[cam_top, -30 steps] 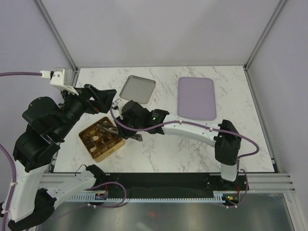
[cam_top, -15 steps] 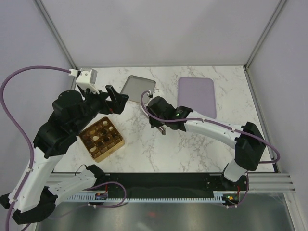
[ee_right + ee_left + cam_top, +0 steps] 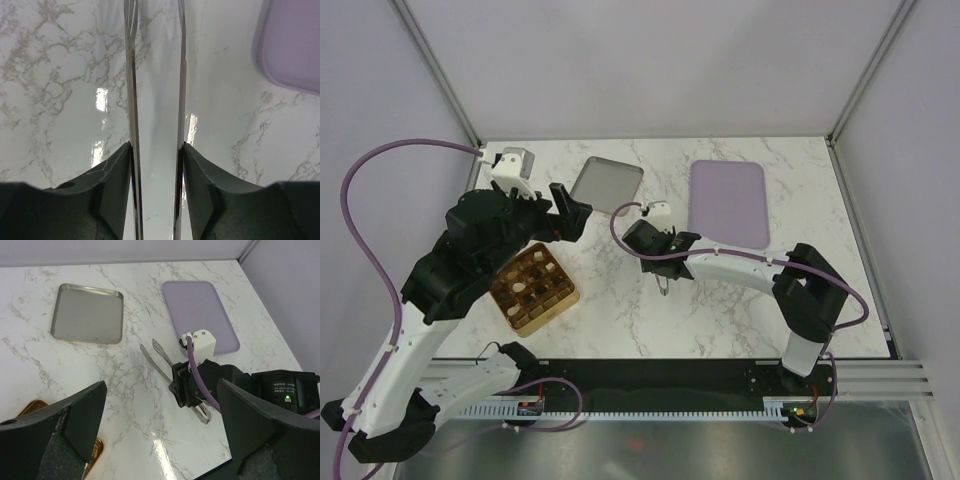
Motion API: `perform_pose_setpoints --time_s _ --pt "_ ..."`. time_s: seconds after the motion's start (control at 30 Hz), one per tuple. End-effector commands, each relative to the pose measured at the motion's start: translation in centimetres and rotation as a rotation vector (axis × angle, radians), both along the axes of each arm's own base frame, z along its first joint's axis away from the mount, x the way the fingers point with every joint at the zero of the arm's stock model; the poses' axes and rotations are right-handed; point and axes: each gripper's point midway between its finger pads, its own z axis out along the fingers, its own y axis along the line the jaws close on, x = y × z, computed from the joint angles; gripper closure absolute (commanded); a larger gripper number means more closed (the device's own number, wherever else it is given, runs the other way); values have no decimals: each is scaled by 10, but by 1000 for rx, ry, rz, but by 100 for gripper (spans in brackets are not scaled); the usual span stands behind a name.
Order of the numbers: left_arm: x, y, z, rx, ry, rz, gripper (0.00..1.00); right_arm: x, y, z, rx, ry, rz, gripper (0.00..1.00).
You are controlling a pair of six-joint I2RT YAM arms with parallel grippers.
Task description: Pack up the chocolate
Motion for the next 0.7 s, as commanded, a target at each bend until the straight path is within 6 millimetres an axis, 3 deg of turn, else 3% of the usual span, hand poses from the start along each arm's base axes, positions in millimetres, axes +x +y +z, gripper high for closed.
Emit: perform_pose_setpoints --time_s 0.0,0.23,0.43,0.53,0.67 --pt "2 5 2 -13 -18 32 0 8 -4 -5 28 -54 -102 48" --pt "9 8 -9 5 19 71 0 3 -6 -33 45 -23 -141 41" --pt "17 5 -22 -2 81 86 1 2 -11 -43 32 -21 -171 30" --pt "22 5 -31 -6 116 92 1 3 -13 -42 36 -26 -178 23" --pt "34 16 -46 -1 159 141 1 2 -9 -32 61 -30 -167 4"
